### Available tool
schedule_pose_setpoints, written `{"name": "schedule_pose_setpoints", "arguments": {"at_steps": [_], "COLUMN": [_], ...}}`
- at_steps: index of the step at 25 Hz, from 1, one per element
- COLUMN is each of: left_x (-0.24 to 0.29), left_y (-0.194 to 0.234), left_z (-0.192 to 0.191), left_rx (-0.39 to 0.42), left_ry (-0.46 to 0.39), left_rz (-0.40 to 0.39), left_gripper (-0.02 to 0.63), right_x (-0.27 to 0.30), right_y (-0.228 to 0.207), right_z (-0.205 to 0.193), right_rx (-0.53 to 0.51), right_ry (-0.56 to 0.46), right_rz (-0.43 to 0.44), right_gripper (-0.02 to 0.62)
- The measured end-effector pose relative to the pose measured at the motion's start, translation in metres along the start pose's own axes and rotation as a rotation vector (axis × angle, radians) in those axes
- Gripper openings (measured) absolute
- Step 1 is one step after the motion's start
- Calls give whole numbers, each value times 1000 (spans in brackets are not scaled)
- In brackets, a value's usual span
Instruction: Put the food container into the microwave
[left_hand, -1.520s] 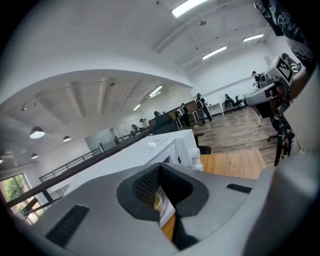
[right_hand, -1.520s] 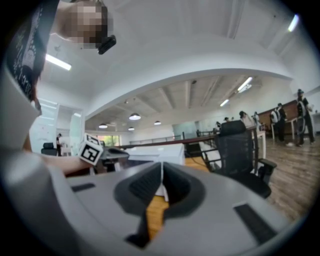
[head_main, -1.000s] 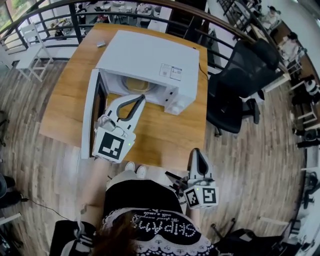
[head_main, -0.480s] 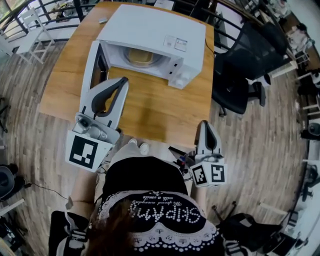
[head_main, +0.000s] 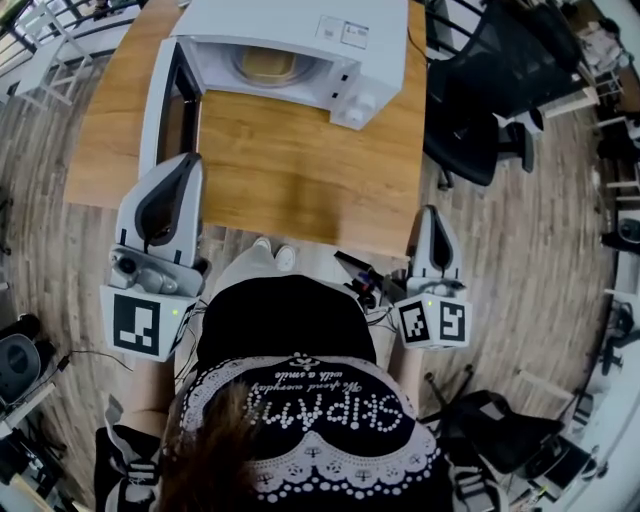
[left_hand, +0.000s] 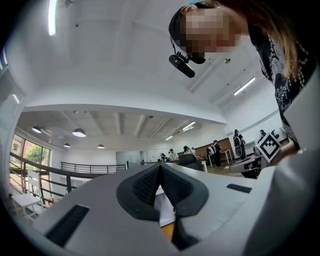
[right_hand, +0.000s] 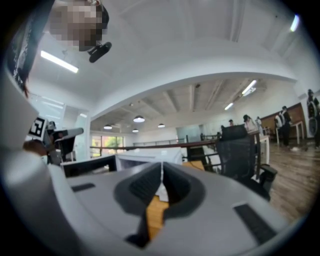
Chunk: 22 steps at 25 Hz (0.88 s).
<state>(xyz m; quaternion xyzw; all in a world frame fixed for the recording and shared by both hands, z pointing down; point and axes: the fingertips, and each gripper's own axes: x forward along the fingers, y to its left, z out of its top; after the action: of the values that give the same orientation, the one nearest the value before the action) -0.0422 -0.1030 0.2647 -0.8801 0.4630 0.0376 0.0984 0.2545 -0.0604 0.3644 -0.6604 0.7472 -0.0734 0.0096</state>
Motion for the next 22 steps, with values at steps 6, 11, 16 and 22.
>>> {"name": "schedule_pose_setpoints", "arguments": {"at_steps": [6,11,16,22], "left_x": [-12,-12,-18,-26], "left_y": [-5,-18,-30,-45], "left_z": [-2,-8,-18,-35], "left_rx": [-6,-12,-16,-35], "left_ry": [17,28,59,104], "left_rz": [23,5,-2,-18], "left_gripper": [29,29,29,29], "right_x": [-11,-12,-17,-24], "right_y": [8,11,17,24], "right_z": [-7,-8,-8,-16], "right_rx": [3,1,4,8], "right_ry": [34,43,47,72], "right_rz": [23,39,60,88], "right_gripper": [34,34,34,34]}}
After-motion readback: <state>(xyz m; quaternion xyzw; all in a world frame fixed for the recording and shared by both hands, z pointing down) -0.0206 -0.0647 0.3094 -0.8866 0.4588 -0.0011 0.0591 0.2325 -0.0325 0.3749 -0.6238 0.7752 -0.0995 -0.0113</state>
